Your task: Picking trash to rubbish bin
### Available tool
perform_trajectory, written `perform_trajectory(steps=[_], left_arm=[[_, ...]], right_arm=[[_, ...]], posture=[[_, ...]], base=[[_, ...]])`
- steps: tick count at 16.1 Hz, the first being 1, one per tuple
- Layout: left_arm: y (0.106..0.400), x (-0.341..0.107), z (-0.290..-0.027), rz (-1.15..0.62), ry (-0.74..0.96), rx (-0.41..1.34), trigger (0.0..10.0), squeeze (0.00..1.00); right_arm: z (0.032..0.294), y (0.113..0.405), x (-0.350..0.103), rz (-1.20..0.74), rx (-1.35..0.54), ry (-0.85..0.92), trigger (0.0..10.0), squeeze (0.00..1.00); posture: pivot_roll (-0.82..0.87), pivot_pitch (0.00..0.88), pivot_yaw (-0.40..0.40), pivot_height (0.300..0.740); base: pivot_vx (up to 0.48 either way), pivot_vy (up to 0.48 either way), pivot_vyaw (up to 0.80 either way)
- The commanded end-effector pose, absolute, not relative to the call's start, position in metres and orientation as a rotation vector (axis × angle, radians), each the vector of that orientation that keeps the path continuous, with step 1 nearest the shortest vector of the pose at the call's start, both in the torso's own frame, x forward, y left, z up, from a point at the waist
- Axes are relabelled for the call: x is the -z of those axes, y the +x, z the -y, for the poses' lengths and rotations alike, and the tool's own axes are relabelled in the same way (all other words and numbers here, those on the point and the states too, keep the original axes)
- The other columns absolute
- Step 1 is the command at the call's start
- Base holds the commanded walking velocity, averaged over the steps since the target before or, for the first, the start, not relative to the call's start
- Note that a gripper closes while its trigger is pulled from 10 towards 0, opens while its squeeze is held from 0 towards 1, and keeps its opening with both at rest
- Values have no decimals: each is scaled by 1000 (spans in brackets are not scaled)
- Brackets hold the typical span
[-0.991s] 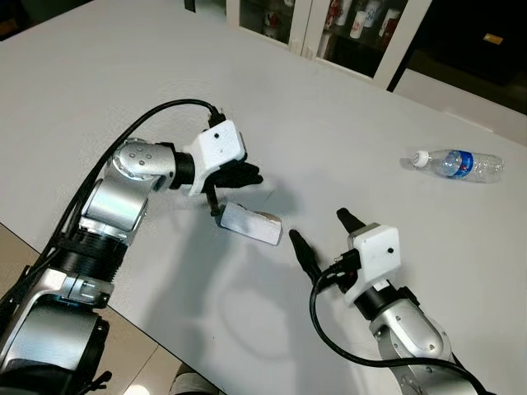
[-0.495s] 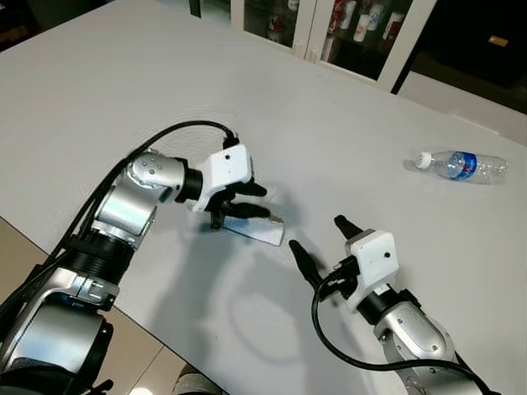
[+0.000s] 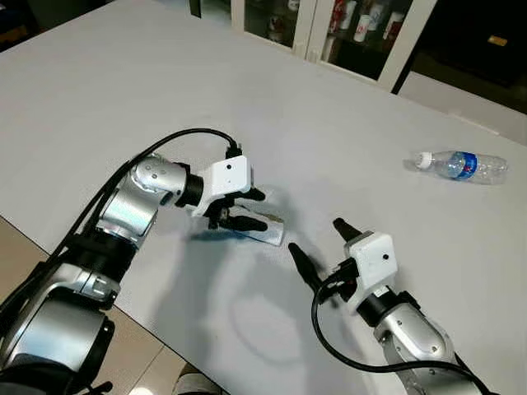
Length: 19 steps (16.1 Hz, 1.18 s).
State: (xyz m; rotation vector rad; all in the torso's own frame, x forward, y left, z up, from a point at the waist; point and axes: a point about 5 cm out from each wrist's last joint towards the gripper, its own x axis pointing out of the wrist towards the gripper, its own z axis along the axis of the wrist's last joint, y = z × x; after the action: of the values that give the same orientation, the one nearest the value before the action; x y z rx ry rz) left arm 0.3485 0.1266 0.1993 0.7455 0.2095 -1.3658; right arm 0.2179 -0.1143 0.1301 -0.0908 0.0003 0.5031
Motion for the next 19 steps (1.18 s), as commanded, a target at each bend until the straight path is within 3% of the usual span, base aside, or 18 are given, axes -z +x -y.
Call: perform_trajectory(steps=[1, 13, 19], left_arm=[[348, -200, -125, -232, 798, 1423, 10000, 1000], [356, -171, -136, -305, 887, 1421, 10000, 1000], [361, -170, -137, -256, 952, 1382, 10000, 1000]], right_arm=[[115, 216, -127, -11, -511, -99, 10000, 0], [112, 214, -125, -17, -527, -89, 10000, 0], [116, 201, -114, -101, -600, -88, 10000, 0]], posture=[[257, 156, -40, 740], [250, 150, -33, 740], [244, 155, -40, 740]], base=[[0, 0, 0], [0, 0, 0], [0, 0, 0]])
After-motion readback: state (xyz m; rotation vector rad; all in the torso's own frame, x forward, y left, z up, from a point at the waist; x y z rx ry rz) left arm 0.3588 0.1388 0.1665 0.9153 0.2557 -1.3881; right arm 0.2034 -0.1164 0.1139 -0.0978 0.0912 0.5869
